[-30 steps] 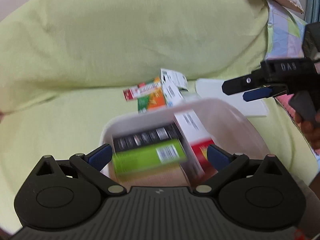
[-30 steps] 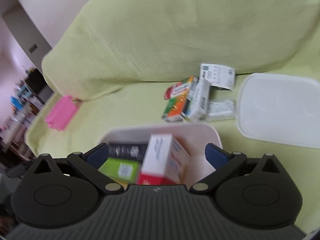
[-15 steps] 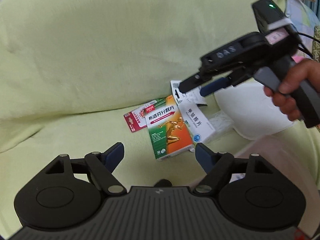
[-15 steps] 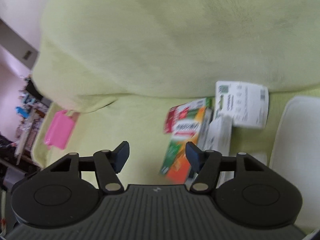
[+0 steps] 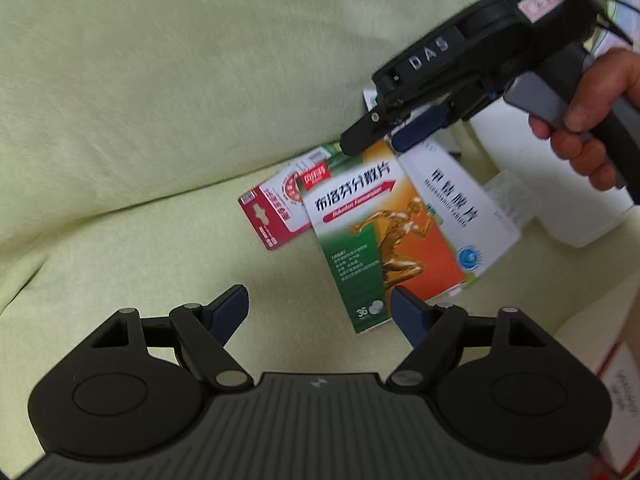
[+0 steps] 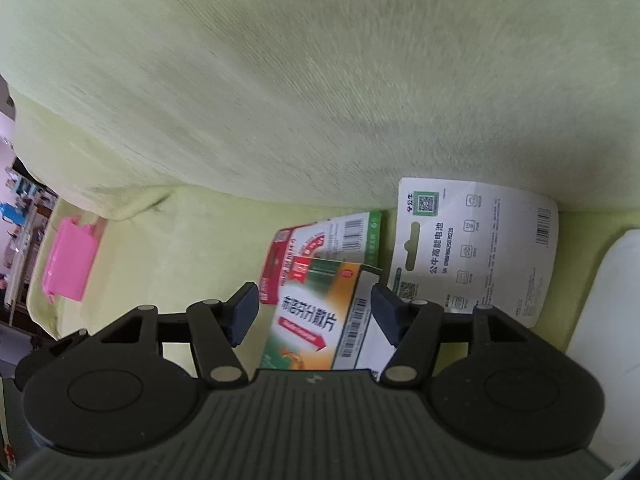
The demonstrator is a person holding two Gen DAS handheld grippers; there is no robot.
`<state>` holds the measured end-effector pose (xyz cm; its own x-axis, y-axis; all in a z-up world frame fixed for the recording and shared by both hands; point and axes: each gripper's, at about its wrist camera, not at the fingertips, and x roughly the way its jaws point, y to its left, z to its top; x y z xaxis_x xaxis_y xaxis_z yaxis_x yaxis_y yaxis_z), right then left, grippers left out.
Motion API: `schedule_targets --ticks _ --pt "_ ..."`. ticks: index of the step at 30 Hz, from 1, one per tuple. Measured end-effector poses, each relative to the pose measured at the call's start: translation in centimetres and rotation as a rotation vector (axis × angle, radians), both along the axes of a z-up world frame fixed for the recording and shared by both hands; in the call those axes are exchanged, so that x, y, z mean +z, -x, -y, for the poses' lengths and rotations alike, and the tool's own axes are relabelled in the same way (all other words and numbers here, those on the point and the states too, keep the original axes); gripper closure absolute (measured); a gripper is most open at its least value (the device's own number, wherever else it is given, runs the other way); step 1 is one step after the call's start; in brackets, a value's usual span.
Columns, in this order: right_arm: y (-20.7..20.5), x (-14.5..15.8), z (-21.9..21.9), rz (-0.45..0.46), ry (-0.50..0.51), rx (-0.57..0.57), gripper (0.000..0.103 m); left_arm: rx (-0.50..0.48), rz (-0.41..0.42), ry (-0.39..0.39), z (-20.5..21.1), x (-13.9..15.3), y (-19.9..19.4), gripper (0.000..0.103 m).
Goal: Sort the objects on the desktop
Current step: 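Move the right gripper to the orange-green ibuprofen box beside the bin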
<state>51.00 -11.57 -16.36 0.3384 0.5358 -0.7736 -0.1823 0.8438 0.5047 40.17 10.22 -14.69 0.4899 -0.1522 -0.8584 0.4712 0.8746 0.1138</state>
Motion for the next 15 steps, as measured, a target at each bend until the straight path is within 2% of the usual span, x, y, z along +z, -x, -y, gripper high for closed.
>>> schedule_targets --ticks 4,8,10,12,15 --pt "-0.8 -1.4 -0.8 -0.042 0.058 -0.008 0.045 -0.014 -0.035 -0.028 0.3 -1.7 -0.5 0.024" --pt "-1.5 -3.2 -1.1 -0.123 0.044 -0.028 0.040 -0.024 -0.064 -0.057 0.3 -3.0 -0.7 0.024" --pt "-1.2 -3.7 -1.4 -0.122 0.005 -0.013 0.040 -0.025 -0.074 -0.044 0.0 -3.2 -0.8 0.024" --pt "-1.0 -3.8 -2.1 -0.084 0.007 0.027 0.040 -0.025 -0.081 -0.025 -0.4 -3.2 -0.9 0.024" --pt "-1.0 -4.2 -3.2 -0.087 0.031 0.038 0.038 -0.029 -0.087 -0.011 -0.8 -3.2 -0.9 0.024"
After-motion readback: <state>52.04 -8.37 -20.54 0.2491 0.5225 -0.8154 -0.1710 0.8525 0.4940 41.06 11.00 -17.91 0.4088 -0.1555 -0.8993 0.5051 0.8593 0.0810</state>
